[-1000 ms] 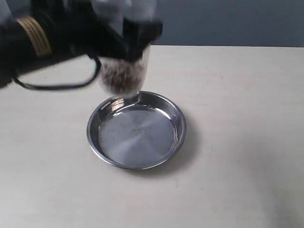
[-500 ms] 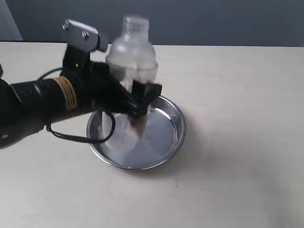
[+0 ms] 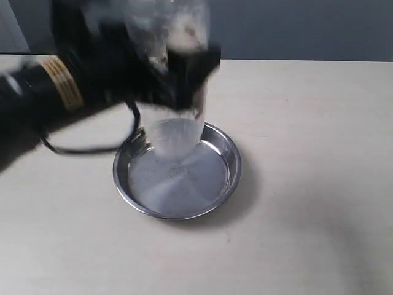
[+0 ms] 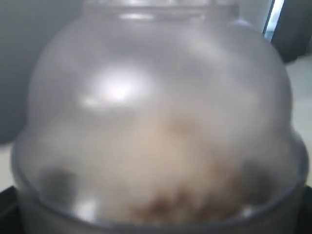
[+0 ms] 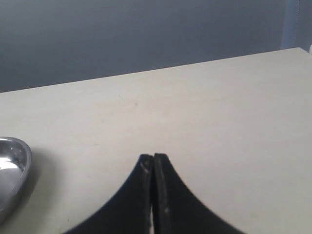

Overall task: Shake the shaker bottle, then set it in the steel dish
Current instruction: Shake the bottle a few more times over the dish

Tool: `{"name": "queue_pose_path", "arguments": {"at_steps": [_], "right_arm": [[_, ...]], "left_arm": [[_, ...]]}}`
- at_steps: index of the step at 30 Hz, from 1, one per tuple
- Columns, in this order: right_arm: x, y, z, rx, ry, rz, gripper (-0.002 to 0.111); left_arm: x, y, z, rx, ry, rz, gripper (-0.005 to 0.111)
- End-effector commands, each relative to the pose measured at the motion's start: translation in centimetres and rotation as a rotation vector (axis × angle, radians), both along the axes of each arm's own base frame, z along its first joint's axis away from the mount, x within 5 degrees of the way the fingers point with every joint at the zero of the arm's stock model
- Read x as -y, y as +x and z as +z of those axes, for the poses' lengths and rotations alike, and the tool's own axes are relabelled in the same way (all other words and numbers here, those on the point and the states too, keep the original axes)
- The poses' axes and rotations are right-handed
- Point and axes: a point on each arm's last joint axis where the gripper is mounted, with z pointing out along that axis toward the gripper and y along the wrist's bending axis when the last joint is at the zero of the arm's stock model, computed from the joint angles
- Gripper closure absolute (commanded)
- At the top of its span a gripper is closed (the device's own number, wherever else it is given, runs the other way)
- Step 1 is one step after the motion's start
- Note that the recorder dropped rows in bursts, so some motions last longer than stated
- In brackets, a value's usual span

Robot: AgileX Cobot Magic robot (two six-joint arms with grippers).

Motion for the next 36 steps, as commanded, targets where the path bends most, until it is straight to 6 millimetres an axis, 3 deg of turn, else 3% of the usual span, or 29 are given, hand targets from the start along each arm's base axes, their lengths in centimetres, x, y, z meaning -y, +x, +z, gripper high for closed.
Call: {"name": "queue_pose_path", "arguments": {"at_steps": [1, 2, 4, 5, 8, 9, 10, 12, 14, 15, 17, 19, 21, 24, 25, 26, 29, 30, 31, 32, 34, 35, 36], "right_arm": [[0.0, 0.0, 0.1, 0.016, -0.006, -0.005, 0.109], [0.0, 0.0, 0.1, 0.016, -0.006, -0.005, 0.109], [0.0, 0.0, 0.1, 0.016, -0.006, -0.005, 0.109], [0.0, 0.0, 0.1, 0.016, -0.006, -0.005, 0.109], [0.0, 0.0, 0.1, 0.016, -0.006, -0.005, 0.109], [0.0, 0.0, 0.1, 0.016, -0.006, -0.005, 0.109], [0.0, 0.0, 0.1, 0.016, -0.006, -0.005, 0.109], [0.0, 0.0, 0.1, 0.016, -0.006, -0.005, 0.109], [0.0, 0.0, 0.1, 0.016, -0.006, -0.005, 0.109], [0.0, 0.0, 0.1, 0.016, -0.006, -0.005, 0.109], [0.0, 0.0, 0.1, 0.016, -0.006, -0.005, 0.109], [0.0, 0.0, 0.1, 0.016, -0.006, -0.005, 0.109], [0.0, 0.0, 0.1, 0.016, -0.006, -0.005, 0.109], [0.0, 0.0, 0.1, 0.016, -0.006, -0.005, 0.109], [0.0, 0.0, 0.1, 0.016, -0.006, -0.005, 0.109], [0.0, 0.0, 0.1, 0.016, -0.006, -0.005, 0.109], [0.0, 0.0, 0.1, 0.016, -0.006, -0.005, 0.109], [0.0, 0.0, 0.1, 0.016, -0.006, -0.005, 0.109], [0.0, 0.0, 0.1, 0.016, -0.006, -0.005, 0.109], [0.0, 0.0, 0.1, 0.016, -0.006, -0.005, 0.109], [0.0, 0.0, 0.1, 0.016, -0.006, -0.005, 0.109], [0.0, 0.0, 0.1, 0.016, -0.006, -0.005, 0.109], [0.0, 0.0, 0.1, 0.016, -0.006, -0.005, 0.109]], "left_arm": [[0.2, -0.7, 0.8, 0.067, -0.109, -0.037, 0.106], [0.0, -1.2, 3.8, 0.175, -0.157, -0.058, 0.106], [-0.4, -1.7, 6.0, 0.219, -0.153, -0.050, 0.106], [-0.4, -1.7, 5.4, 0.186, -0.100, -0.048, 0.106], [-0.3, -0.8, 0.2, -0.010, 0.022, -0.015, 0.106], [-0.3, -0.7, -0.3, -0.050, -0.003, 0.004, 0.106], [-0.4, -0.9, 0.2, -0.080, -0.077, 0.018, 0.106], [-0.3, -2.3, 3.0, 0.002, -0.207, -0.062, 0.106], [-0.2, -3.6, 5.1, 0.182, -0.151, -0.164, 0.106], [-0.3, -3.6, 4.2, 0.159, -0.093, -0.157, 0.106], [-0.4, -3.0, -0.6, -0.023, 0.041, -0.111, 0.106], [-0.6, -2.5, -4.0, -0.097, 0.095, -0.087, 0.106], [-0.8, -1.9, -2.5, -0.003, 0.003, -0.069, 0.106], [-1.7, -1.8, 4.9, 0.247, -0.180, -0.033, 0.106], [-1.8, -1.6, 5.3, 0.224, -0.140, -0.010, 0.106], [-1.8, -1.3, 4.5, 0.156, -0.079, 0.012, 0.106], [-1.5, -0.5, -3.8, -0.151, 0.067, 0.048, 0.106], [-1.4, -0.3, -5.1, -0.196, 0.042, 0.060, 0.106], [-1.3, -0.3, -4.8, -0.189, 0.001, 0.054, 0.106], [-1.1, -0.4, -2.8, -0.124, -0.083, 0.030, 0.106], [-1.0, -1.3, 3.4, 0.102, -0.197, -0.039, 0.106], [-1.3, -1.9, 6.5, 0.218, -0.178, -0.050, 0.106], [-1.7, -2.0, 8.2, 0.263, -0.132, -0.022, 0.106]]}}
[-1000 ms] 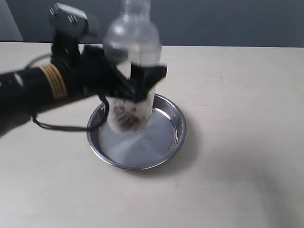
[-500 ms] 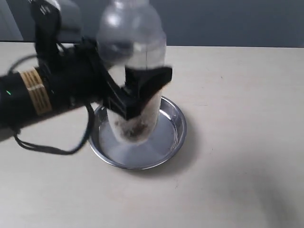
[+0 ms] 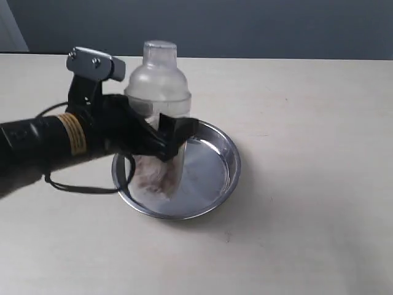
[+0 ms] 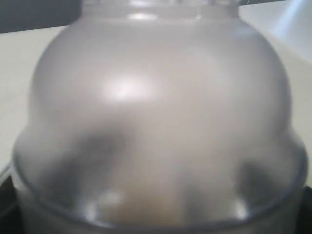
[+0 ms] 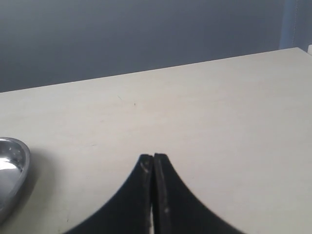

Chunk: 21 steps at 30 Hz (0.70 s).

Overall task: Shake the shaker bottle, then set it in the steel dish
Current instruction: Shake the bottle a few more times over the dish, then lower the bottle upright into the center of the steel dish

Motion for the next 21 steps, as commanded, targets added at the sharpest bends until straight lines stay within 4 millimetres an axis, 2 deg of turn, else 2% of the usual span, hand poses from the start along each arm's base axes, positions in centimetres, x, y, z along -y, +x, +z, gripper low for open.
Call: {"name": "queue_pose_path", "arguments": {"at_steps": [1, 2, 5, 6, 7, 8, 11, 12, 13, 14, 16, 18, 19, 20, 21], "right_arm": [[0.0, 0.0, 0.1, 0.012, -0.006, -0.005, 0.109], [0.0, 0.0, 0.1, 0.012, -0.006, -0.005, 0.109], [0.0, 0.0, 0.1, 0.012, -0.006, -0.005, 0.109], [0.0, 0.0, 0.1, 0.012, -0.006, -0.005, 0.109], [0.0, 0.0, 0.1, 0.012, -0.006, -0.005, 0.109], [0.0, 0.0, 0.1, 0.012, -0.006, -0.005, 0.109], [0.0, 0.0, 0.1, 0.012, -0.006, -0.005, 0.109], [0.0, 0.0, 0.1, 0.012, -0.006, -0.005, 0.109], [0.0, 0.0, 0.1, 0.012, -0.006, -0.005, 0.109], [0.0, 0.0, 0.1, 0.012, -0.006, -0.005, 0.109], [0.0, 0.0, 0.1, 0.012, -0.006, -0.005, 0.109], [0.0, 0.0, 0.1, 0.012, -0.006, -0.005, 0.109], [0.0, 0.0, 0.1, 0.012, -0.006, -0.005, 0.109], [0.0, 0.0, 0.1, 0.012, -0.006, -0.005, 0.109], [0.0, 0.0, 0.1, 0.012, -0.006, -0.005, 0.109]], "left_arm": [[-0.4, -1.3, 11.3, 0.412, -0.108, -0.039, 0.106], [-0.4, -0.7, 9.6, 0.319, -0.060, -0.014, 0.106], [0.1, 0.6, 0.6, 0.014, 0.035, 0.019, 0.106], [0.2, 0.7, -1.1, -0.033, 0.023, 0.023, 0.106], [0.4, 0.7, -1.1, -0.027, 0.002, 0.014, 0.106], [0.5, 0.6, 0.1, 0.022, -0.044, -0.003, 0.106], [0.4, -0.6, 8.0, 0.320, -0.177, -0.066, 0.106], [0.1, -0.9, 9.7, 0.362, -0.167, -0.056, 0.106], [-0.1, -1.0, 9.8, 0.352, -0.132, -0.046, 0.106], [-0.1, -0.8, 9.0, 0.311, -0.105, -0.037, 0.106], [0.2, 0.0, 4.1, 0.142, -0.009, -0.025, 0.106], [0.2, 0.8, 0.4, 0.021, 0.014, 0.002, 0.106], [0.3, 0.9, 0.2, 0.013, -0.004, 0.007, 0.106], [0.4, 0.9, 1.5, 0.068, -0.047, -0.002, 0.106], [0.4, 0.7, 3.7, 0.158, -0.107, -0.016, 0.106]]}}
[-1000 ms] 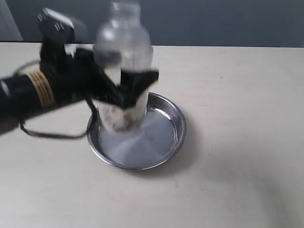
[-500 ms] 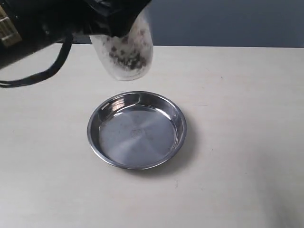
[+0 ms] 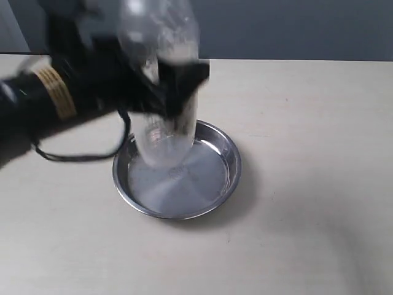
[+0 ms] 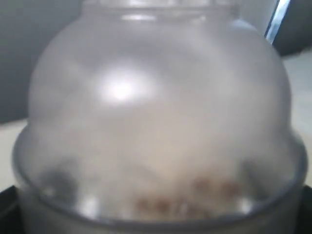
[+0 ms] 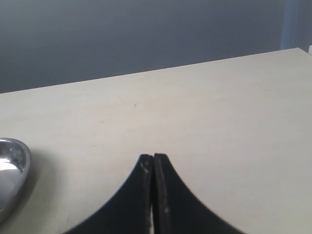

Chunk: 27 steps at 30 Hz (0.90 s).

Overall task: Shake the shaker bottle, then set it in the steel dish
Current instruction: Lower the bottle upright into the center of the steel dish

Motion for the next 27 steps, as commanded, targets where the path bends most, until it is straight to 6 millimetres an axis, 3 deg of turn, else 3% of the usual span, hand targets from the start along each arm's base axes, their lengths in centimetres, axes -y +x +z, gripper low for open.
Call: {"name": "queue_pose_path", "arguments": {"at_steps": [1, 3, 4, 5, 7, 10, 15, 21, 27], "right_arm": [[0.0, 0.0, 0.1, 0.012, -0.006, -0.005, 0.109], [0.0, 0.0, 0.1, 0.012, -0.006, -0.005, 0.109], [0.0, 0.0, 0.1, 0.012, -0.006, -0.005, 0.109], [0.0, 0.0, 0.1, 0.012, -0.006, -0.005, 0.109], [0.0, 0.0, 0.1, 0.012, -0.006, -0.005, 0.109], [0.0, 0.0, 0.0, 0.010, -0.006, -0.005, 0.109], [0.0, 0.0, 0.0, 0.010, -0.006, -0.005, 0.109], [0.0, 0.0, 0.0, 0.010, -0.006, -0.005, 0.109], [0.0, 0.0, 0.0, 0.010, -0.006, -0.005, 0.109]], "left_arm": [[-0.1, -0.3, 3.4, 0.144, -0.108, -0.019, 0.106], [-0.3, -0.7, 6.3, 0.230, -0.107, -0.018, 0.106], [-0.4, -0.6, 6.1, 0.212, -0.087, -0.011, 0.106], [-0.4, -0.5, 5.3, 0.179, -0.054, -0.007, 0.106], [-0.1, 0.1, 1.8, 0.060, 0.019, -0.001, 0.106], [0.5, 0.8, -2.2, 0.024, 0.030, -0.038, 0.106], [1.6, 1.5, -3.6, 0.110, -0.054, -0.103, 0.106], [1.8, 2.0, -4.8, 0.186, 0.039, -0.115, 0.106], [2.0, 3.2, -6.8, 0.232, -0.036, -0.063, 0.106]]}}
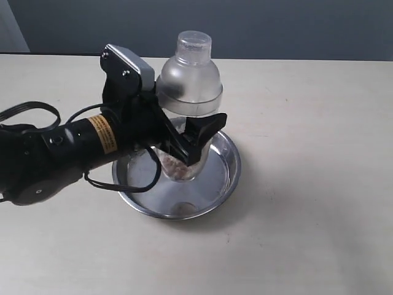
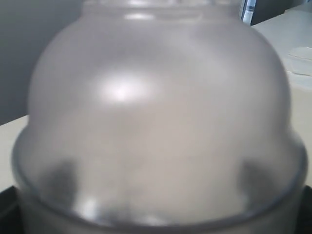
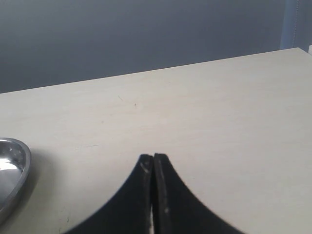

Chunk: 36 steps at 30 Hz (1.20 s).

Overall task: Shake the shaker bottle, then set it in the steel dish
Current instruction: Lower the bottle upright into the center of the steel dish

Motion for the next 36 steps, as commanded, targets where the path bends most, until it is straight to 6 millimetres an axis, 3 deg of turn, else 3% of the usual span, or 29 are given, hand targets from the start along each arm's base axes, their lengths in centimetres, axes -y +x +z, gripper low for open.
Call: {"name": "queue_pose_path", "arguments": {"at_steps": [1, 10, 16, 36], "right_arm": [[0.0, 0.0, 0.0, 0.010, -0.006, -0.005, 0.109], [0.0, 0.0, 0.0, 0.010, -0.006, -0.005, 0.109], [0.0, 0.0, 0.0, 0.010, -0.006, -0.005, 0.109], [0.0, 0.0, 0.0, 0.010, -0.006, -0.005, 0.109]], "left_arm": [[0.0, 1.2, -1.0, 0.070, -0.107, 0.069, 0.106], [-0.4, 2.5, -6.3, 0.031, -0.098, 0.177, 0.106], [-0.5, 2.9, -8.7, -0.027, -0.069, 0.212, 0.106], [-0.6, 2.9, -9.1, -0.044, -0.067, 0.214, 0.106]]}}
